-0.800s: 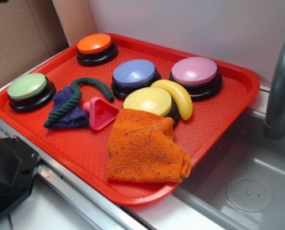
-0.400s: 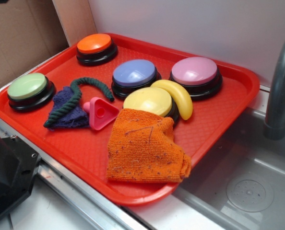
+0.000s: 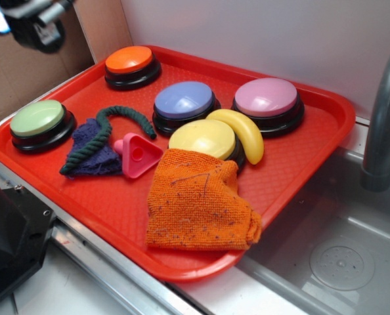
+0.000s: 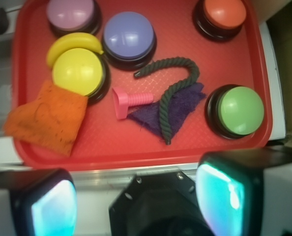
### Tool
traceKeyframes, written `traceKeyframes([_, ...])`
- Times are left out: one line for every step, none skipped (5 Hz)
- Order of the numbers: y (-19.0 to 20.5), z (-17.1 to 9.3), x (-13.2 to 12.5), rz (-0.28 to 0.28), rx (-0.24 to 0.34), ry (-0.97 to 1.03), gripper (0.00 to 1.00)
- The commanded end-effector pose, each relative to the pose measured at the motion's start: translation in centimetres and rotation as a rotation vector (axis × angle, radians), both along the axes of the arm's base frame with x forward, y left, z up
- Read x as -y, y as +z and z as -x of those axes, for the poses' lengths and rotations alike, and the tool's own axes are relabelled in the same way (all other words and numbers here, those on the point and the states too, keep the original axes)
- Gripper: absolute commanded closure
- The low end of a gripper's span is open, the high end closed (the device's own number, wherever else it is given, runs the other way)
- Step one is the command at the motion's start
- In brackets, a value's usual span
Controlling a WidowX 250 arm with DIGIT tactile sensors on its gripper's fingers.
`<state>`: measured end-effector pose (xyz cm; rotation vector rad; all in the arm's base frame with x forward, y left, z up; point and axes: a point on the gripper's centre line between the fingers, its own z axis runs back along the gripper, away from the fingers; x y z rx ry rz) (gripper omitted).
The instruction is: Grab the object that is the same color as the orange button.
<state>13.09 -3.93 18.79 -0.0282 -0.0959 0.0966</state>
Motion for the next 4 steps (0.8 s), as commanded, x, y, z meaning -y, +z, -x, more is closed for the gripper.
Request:
traceKeyframes([-6.0,-2.6,4.1,0.12,0.136,0.128,0.0])
traceKeyframes([-8.9,-3.6,5.8,0.137,0.149,0.183,0.0])
traceKeyframes([-11.1,-4.0,7.0,0.202,0.163,0.21,0.0])
traceKeyframes([-13.3,-4.4,8.2,0.332,0.167,0.206,0.0])
